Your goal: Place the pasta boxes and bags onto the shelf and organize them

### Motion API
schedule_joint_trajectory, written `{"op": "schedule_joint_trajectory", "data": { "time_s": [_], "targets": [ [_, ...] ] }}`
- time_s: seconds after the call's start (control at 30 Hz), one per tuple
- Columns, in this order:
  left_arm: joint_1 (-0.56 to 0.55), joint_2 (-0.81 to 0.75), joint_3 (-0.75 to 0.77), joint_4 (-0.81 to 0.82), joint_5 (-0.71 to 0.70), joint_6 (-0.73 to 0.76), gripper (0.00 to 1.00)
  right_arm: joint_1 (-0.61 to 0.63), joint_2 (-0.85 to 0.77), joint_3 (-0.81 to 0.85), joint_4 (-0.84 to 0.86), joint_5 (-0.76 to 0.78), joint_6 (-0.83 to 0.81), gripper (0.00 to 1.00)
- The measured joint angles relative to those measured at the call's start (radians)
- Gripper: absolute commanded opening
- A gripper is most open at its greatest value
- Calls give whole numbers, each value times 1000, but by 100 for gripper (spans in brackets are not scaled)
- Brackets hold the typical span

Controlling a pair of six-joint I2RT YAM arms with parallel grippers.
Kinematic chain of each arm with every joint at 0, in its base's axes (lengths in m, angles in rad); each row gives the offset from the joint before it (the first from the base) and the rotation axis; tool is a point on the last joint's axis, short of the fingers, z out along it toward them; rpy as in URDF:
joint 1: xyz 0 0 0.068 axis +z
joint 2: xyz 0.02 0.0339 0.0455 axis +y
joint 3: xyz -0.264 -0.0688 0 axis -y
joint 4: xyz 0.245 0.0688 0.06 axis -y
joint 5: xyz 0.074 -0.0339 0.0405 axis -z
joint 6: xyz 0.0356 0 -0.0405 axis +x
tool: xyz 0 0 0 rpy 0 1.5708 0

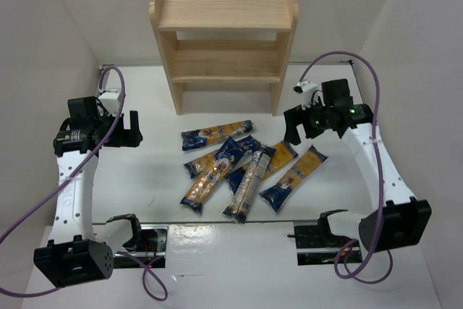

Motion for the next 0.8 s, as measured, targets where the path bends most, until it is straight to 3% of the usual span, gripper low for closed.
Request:
{"op": "schedule_joint_trajectory", "data": {
  "time_s": [0.33, 0.43, 0.63, 0.8],
  "targets": [
    [-1, 19, 0, -14, -28, 30, 100, 323, 308, 0, -10, 35, 22, 100],
    [-6, 19, 2, -16, -38, 42, 100, 369, 373, 0, -14, 31, 22, 100],
    [-7, 22, 2, -14, -56, 60, 100, 407, 413, -12, -2, 90, -5, 100],
    [-7, 21, 2, -14, -68, 77, 100, 561, 413, -41, 4, 200, -32, 100]
  ]
}}
